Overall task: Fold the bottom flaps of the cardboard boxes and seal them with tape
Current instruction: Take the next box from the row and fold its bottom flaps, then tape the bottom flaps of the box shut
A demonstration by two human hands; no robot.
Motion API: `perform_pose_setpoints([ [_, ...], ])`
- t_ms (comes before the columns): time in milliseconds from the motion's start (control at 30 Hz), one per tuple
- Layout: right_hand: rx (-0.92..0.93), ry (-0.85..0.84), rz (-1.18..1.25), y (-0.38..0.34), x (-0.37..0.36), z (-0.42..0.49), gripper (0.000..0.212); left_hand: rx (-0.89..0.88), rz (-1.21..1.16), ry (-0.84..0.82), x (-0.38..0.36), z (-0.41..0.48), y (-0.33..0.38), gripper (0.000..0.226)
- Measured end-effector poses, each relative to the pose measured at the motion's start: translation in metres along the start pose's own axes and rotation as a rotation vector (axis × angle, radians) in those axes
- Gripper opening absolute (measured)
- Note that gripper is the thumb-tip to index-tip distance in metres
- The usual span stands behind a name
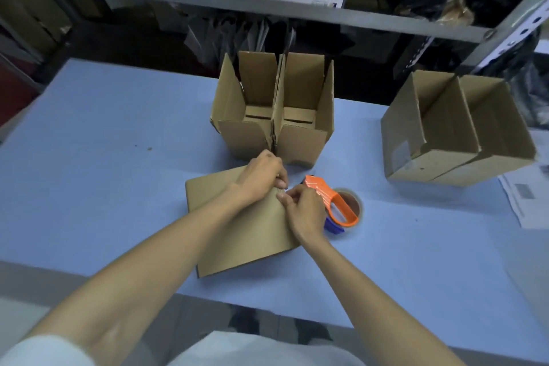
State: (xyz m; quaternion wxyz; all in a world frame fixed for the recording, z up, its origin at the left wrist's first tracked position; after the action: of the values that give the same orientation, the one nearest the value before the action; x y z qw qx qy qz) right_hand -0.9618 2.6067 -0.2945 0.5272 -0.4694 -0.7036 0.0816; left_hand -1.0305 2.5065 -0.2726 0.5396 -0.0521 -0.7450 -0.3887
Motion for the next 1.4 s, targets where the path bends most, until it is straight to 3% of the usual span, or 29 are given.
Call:
perform_pose_setpoints([
  [233,-0.065,0.056,-0.029,0.03,0.003,-0.017,0.015,0.014,-0.019,0.038,-0.002,-0.002,-0.005,0.015],
  [300,-0.073,0.022,-0.033,0.031,0.003,-0.018,0.014,0.03,-0.082,0.147,0.002,-0.006,-0.003,0.016],
  [400,-0.041,-0.147,0.067,0.028,0.001,-0.012,0.014,0.142,-0.033,0.36,0.007,-0.023,0.003,0.038],
  [467,0.0,-0.14,0.106,0.031,0.014,-0.007,0.006,0.253,0.039,0.43,0.002,-0.038,0.005,0.056],
  [567,0.068,0.122,-0.163,0.045,0.041,0.005,0.038,0.402,-0.008,0.345,-0.022,-0.055,0.002,0.082],
  [667,0.034,0.142,-0.305,0.061,0.037,0.014,0.048,0.387,0.059,0.249,-0.035,-0.06,0.001,0.097],
  [800,-0.019,0.057,-0.388,0.076,0.016,0.025,0.067,0.253,0.082,0.218,-0.034,-0.064,0.0,0.097],
  [967,0.015,0.091,-0.477,0.073,0.019,0.037,0.048,0.188,0.053,0.155,-0.026,-0.07,-0.002,0.087],
  [1100,0.194,0.111,-0.353,0.064,0.04,0.017,0.047,0.206,-0.276,0.426,0.011,-0.067,0.005,0.054],
  [1167,0.347,0.127,-0.233,0.052,0.06,-0.001,0.042,0.149,-0.314,0.467,0.029,-0.059,0.017,0.043],
  [1300,0.614,0.176,-0.267,0.028,0.088,-0.032,0.029,-0.037,-0.507,0.308,0.04,-0.038,0.046,0.049],
  [1400,0.662,0.186,-0.278,0.021,0.101,-0.038,0.031,-0.102,-0.551,0.184,0.04,-0.035,0.055,0.04],
])
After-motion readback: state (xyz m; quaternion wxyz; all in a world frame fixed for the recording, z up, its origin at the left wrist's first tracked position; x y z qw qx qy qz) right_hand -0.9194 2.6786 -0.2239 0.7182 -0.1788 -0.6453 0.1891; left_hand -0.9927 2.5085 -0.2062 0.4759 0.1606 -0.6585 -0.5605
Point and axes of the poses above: each hand's wrist, its own z-axis towards the middle knuckle, its own x-axis out of the back of the hand, y = z × x, the point moved 9 cm from there along z, towards the middle knuckle, and after that the axes turned 15 degrees about -x, right-handed, at the moved point
